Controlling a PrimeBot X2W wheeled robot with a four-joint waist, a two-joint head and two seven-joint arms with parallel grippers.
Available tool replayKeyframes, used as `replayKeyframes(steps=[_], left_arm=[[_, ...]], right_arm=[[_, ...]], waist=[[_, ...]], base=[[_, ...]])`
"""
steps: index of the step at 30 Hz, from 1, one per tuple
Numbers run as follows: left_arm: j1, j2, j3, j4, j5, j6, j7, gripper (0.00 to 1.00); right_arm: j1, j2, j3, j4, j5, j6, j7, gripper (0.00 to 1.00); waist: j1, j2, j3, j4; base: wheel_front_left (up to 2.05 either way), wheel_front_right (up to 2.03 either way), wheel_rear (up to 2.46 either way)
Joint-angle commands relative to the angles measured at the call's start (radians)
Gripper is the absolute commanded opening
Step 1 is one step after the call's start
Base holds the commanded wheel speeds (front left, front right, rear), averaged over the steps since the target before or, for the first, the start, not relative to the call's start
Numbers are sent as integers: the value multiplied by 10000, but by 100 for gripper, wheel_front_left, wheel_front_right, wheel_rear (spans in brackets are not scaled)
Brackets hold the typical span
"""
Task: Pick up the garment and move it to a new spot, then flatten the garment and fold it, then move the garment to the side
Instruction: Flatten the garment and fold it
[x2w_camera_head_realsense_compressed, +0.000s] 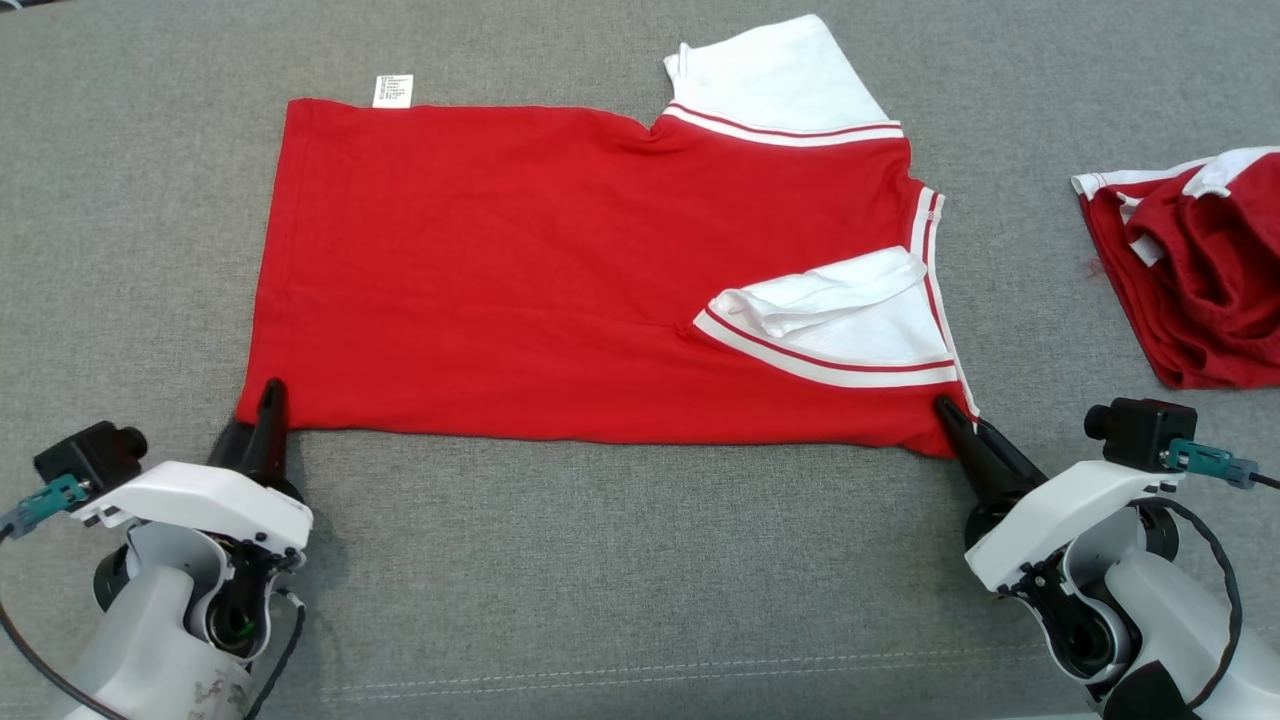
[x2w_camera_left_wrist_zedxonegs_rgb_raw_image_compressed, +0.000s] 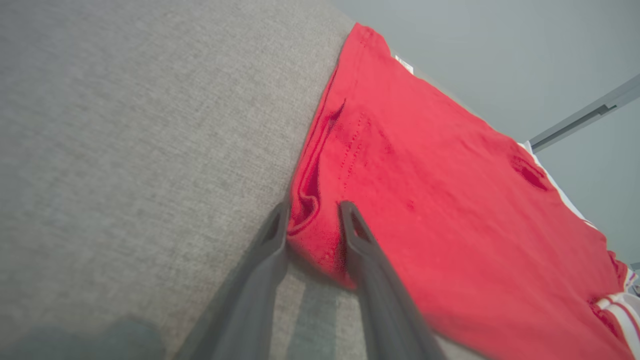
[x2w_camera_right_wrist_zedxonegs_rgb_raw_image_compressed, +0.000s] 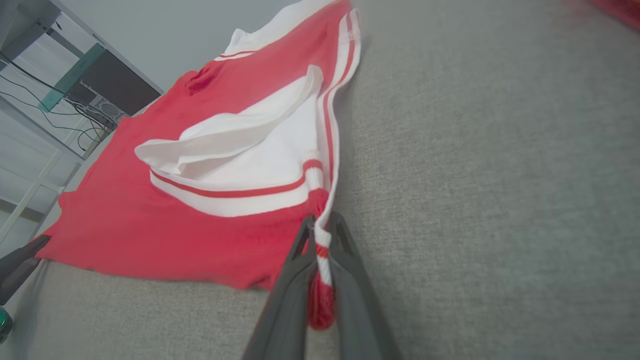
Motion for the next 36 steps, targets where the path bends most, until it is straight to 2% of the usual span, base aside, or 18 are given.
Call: replayKeyframes(steps=[1,16,26,36], left_arm=[[-62,312,79,-186,-58,-70,44,0],[810,377,-638,64,-289,-72,-600,0],[1485,260,-848,560,-464,-72,-756,0],[1645,286,-925,861,-474,-72,-822,0]], right_arm=[[-30,-156,99,-143,71,-29,-217,0],[491,-515,324,-76,533,-29,-127,0],[1260,-768,635,-561,863,-29,408,0],[1887,-1010,651,-1119,1028,-29,912,0]], waist=[[0,0,-37,16],[0,0,-1140,503],[0,0,-1848,433],[0,0,-2064,392]], base=[[0,0,0],[0,0,0],[0,0,0],[0,0,0]])
